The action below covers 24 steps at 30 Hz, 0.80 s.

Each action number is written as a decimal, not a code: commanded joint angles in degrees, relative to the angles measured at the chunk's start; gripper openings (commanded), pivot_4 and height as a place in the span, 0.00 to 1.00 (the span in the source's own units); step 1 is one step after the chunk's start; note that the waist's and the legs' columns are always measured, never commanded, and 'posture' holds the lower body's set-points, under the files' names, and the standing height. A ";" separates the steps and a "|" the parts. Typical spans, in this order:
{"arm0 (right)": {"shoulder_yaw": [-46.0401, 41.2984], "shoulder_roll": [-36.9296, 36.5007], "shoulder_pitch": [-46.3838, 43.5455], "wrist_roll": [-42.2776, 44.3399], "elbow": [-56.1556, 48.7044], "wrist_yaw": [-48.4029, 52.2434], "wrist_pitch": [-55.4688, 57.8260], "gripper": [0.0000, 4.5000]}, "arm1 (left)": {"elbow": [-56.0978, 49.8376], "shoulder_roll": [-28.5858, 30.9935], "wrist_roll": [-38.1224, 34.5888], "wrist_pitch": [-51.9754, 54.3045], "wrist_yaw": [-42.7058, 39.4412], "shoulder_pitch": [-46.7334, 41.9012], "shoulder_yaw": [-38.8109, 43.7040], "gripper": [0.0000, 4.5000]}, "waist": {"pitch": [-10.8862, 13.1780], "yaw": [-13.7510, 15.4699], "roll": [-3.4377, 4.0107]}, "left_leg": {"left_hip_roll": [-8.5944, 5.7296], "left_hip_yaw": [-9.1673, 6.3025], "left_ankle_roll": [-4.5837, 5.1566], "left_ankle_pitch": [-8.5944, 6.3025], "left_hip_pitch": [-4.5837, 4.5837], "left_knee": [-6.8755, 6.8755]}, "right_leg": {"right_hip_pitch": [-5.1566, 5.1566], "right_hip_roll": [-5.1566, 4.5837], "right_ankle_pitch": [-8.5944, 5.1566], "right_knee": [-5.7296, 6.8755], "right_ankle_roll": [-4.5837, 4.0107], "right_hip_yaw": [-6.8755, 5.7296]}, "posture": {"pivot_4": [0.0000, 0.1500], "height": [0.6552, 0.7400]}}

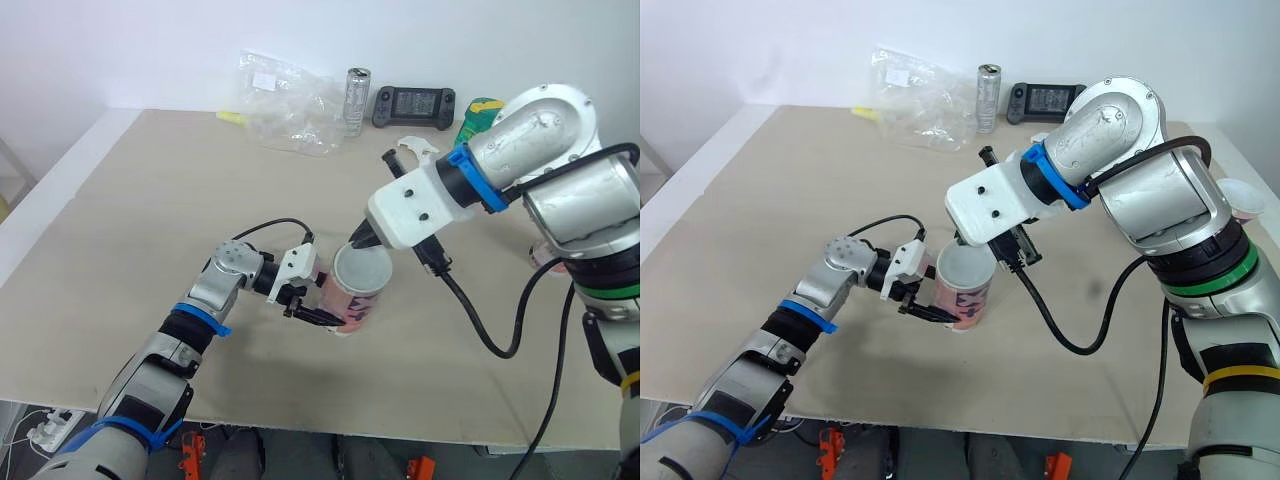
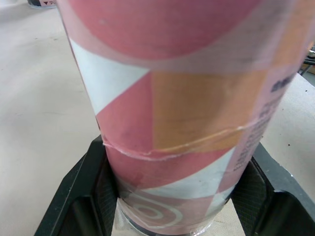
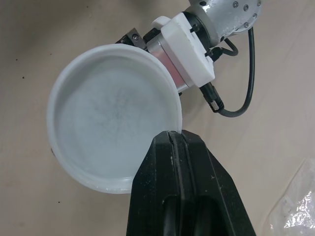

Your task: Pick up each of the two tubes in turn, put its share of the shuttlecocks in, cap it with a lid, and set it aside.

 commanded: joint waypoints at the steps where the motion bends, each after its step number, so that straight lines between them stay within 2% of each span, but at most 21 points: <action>1: 1.60 -0.57 2.17 -1.80 -1.13 2.71 -1.82 0.01 | 3.80 2.55 4.13 1.73 0.24 2.22 -1.44 0.63 | -0.03 0.02 -0.05 | 0.00 0.00 0.00 0.00 0.00 0.00 | 0.01 0.00 -0.01 0.00 -0.01 -0.01 | 1.00 1.00; 6: 1.72 1.17 3.48 -2.59 -0.41 2.50 -1.39 0.37 | 3.58 2.52 4.09 1.95 0.48 2.32 -1.38 0.63 | -0.09 0.01 -0.13 | 0.00 -0.02 0.00 0.00 0.05 -0.01 | 0.05 0.00 -0.01 0.00 -0.02 -0.03 | 1.00 1.00; 8: 1.57 1.88 3.90 -2.13 -0.30 2.63 -0.39 0.60 | 3.44 2.50 4.06 2.10 0.51 2.37 -1.37 0.63 | -0.16 0.01 -0.18 | 0.01 -0.02 0.00 0.00 0.12 -0.01 | 0.11 0.00 -0.01 0.00 -0.03 -0.04 | 1.00 1.00; 9: 1.38 2.24 3.97 -2.44 -0.08 2.32 -0.30 0.66 | 3.42 2.49 4.04 2.13 0.54 2.38 -1.36 0.63 | -0.19 0.01 -0.22 | 0.01 -0.02 0.00 0.00 0.14 -0.01 | 0.12 0.01 -0.01 0.00 -0.03 -0.04 | 1.00 1.00; 11: 0.89 3.07 3.84 -3.32 0.44 1.21 0.51 0.86 | 3.34 2.50 4.00 2.24 0.53 2.43 -1.38 0.63 | -0.29 0.01 -0.30 | 0.03 -0.02 0.00 0.00 0.18 -0.03 | 0.16 0.02 -0.02 0.00 -0.04 -0.04 | 1.00 1.00; 13: -0.54 6.09 0.94 -3.55 3.43 -1.56 5.07 0.99 | 3.28 2.53 4.00 2.30 0.47 2.49 -1.44 0.63 | -0.41 -0.14 -0.39 | 0.03 -0.02 0.00 0.00 0.23 -0.06 | 0.20 0.02 -0.03 0.00 -0.06 -0.04 | 1.00 1.00; 14: -1.18 7.05 -0.11 -3.31 4.43 -1.92 6.57 0.99 | 3.27 2.51 4.02 2.31 0.47 2.50 -1.47 0.63 | -0.41 -0.30 -0.39 | 0.06 0.01 0.00 0.00 0.28 -0.09 | 0.21 0.02 -0.02 0.00 -0.11 -0.04 | 1.00 1.00; 16: -6.34 8.27 -4.05 3.43 6.26 -0.01 14.02 0.99 | 3.33 2.46 4.01 2.29 0.41 2.45 -1.49 0.63 | -0.39 -0.33 -0.37 | 0.08 0.01 0.00 0.00 0.30 -0.10 | 0.18 0.04 0.04 0.00 -0.16 -0.04 | 1.00 1.00; 19: -8.62 5.13 -4.80 9.38 5.59 2.61 15.70 0.99 | 3.50 2.43 4.06 2.04 0.33 2.42 -1.55 0.63 | -0.36 -0.10 -0.34 | 0.09 -0.04 0.03 0.05 0.17 -0.10 | 0.08 0.06 0.09 0.02 -0.20 -0.07 | 1.00 1.00; 22: -7.69 0.82 -1.55 11.91 2.29 2.71 14.94 0.80 | 3.67 2.34 4.08 1.83 0.29 2.34 -1.63 0.63 | -0.41 -0.03 -0.42 | 0.08 -0.04 0.02 0.02 0.15 -0.12 | 0.11 0.05 -0.02 -0.02 -0.17 -0.08 | 1.00 1.00; 24: -7.11 -1.59 0.87 13.41 -0.64 2.71 14.06 0.59 | 3.80 2.25 4.13 1.68 0.25 2.29 -1.64 0.63 | -0.41 -0.10 -0.41 | 0.08 -0.03 0.01 0.00 0.16 -0.17 | 0.10 0.06 -0.05 -0.04 -0.17 -0.08 | 1.00 1.00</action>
